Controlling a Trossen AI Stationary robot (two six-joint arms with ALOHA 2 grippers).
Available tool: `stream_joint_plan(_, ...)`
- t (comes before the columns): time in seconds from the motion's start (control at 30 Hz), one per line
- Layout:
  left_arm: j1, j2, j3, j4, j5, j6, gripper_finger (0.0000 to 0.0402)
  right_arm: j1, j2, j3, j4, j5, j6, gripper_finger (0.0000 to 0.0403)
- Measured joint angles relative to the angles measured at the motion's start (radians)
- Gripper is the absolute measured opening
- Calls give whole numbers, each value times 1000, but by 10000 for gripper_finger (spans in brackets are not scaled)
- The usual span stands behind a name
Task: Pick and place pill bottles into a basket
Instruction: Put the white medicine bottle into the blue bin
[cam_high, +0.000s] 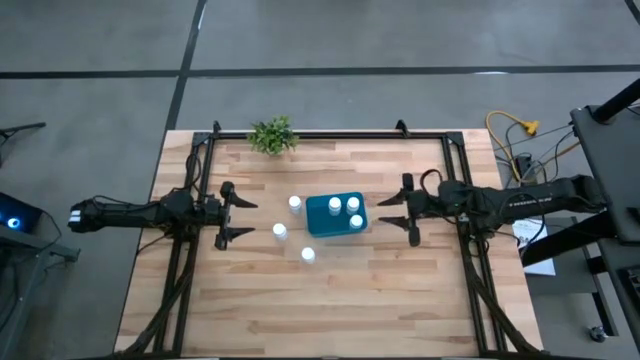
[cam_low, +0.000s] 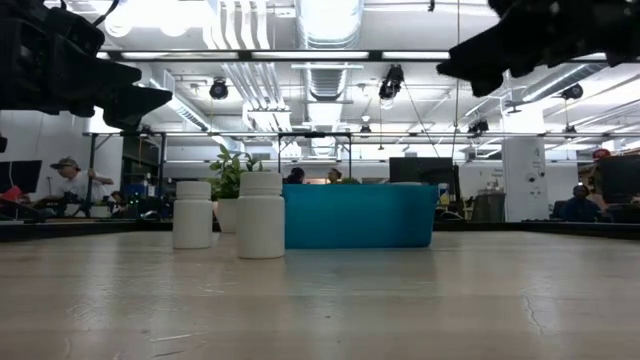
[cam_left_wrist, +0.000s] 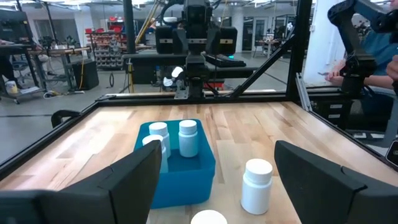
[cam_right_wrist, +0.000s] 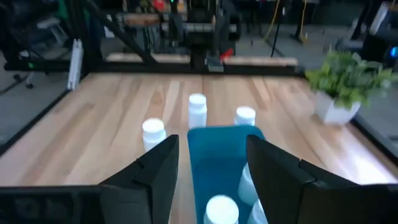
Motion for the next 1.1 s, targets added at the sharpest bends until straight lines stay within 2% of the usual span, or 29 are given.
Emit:
stream_joint_plan(0.17, 0, 2, 0, -2, 0, -1, 295, 15, -129, -70, 57, 0, -13, 178)
stream_joint_plan(0.6, 0, 1, 0, -2, 0, -1, 295, 27, -402, -197, 44, -6, -17, 178)
stream_joint_plan(1.1, 0, 0, 0, 3, 0, -2, 295, 31, -503, -318, 46, -34, -24, 178)
